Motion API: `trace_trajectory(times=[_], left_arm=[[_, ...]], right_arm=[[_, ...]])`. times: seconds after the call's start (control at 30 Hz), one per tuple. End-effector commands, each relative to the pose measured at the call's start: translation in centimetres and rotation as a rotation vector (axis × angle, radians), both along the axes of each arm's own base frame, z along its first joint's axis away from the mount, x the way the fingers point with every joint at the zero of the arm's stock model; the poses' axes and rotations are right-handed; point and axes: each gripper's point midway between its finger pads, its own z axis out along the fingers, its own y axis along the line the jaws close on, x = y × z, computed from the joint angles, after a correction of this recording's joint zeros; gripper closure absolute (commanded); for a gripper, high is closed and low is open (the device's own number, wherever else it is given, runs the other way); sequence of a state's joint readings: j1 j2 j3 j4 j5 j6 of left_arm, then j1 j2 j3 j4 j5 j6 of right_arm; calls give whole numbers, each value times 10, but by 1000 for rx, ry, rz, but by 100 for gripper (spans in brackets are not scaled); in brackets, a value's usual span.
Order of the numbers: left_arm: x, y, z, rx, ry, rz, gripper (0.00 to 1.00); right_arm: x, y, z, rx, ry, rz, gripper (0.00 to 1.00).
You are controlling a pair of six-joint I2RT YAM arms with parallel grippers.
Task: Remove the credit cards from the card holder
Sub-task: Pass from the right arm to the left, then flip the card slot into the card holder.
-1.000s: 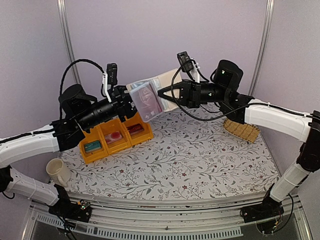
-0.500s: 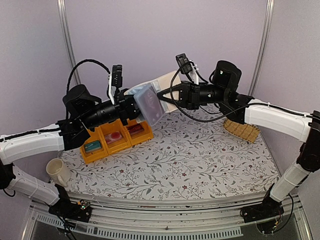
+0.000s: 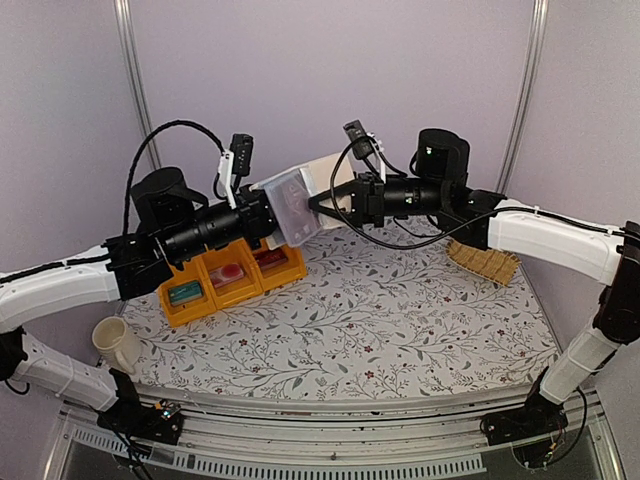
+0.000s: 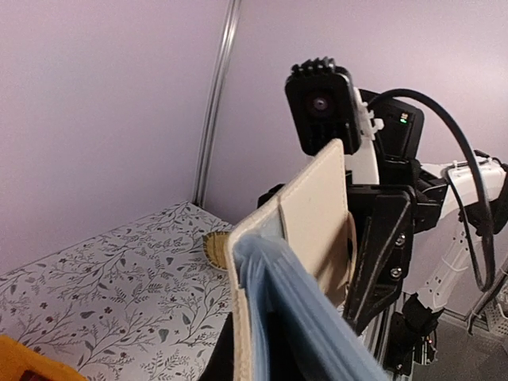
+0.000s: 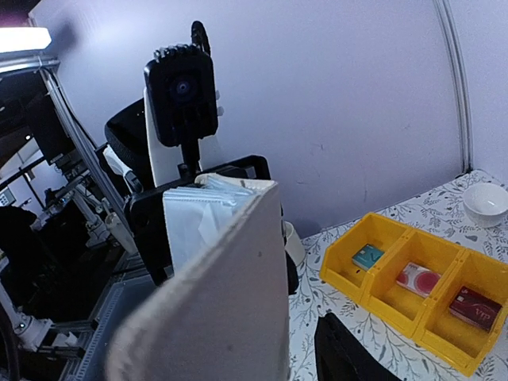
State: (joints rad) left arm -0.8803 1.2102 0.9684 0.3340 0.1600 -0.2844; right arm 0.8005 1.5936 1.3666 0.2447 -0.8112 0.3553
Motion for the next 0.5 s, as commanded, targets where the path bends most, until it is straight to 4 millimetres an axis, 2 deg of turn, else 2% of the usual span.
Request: trace_trajectory(times=[0.0,0.07,0.17,0.23,0.27,0.37,0.47], left_arm=[[21,24,-11,115,53,206,100],[26,27,-20,193,59,265,100],[34,33,-41,327,102,337,100],[38,35,-57,389,136,361,100],[39,36,-66,421,159,372,100],[46,39,-95,546,228,417,100],[52,42,-114,657,246,472,100]], right_arm=[[20,1,-30,-88,4,-88,45],[27,-2,-36,-98,-3,-105,30],[39,-10,-47,-114,-5,-128,16],[45,-13,-61,-131,11,-132,3],[49,-13,-69,-145,17,-138,1],[63,-16,-89,-196,32,-188,1],[76,-26,-95,-215,44,-251,1]])
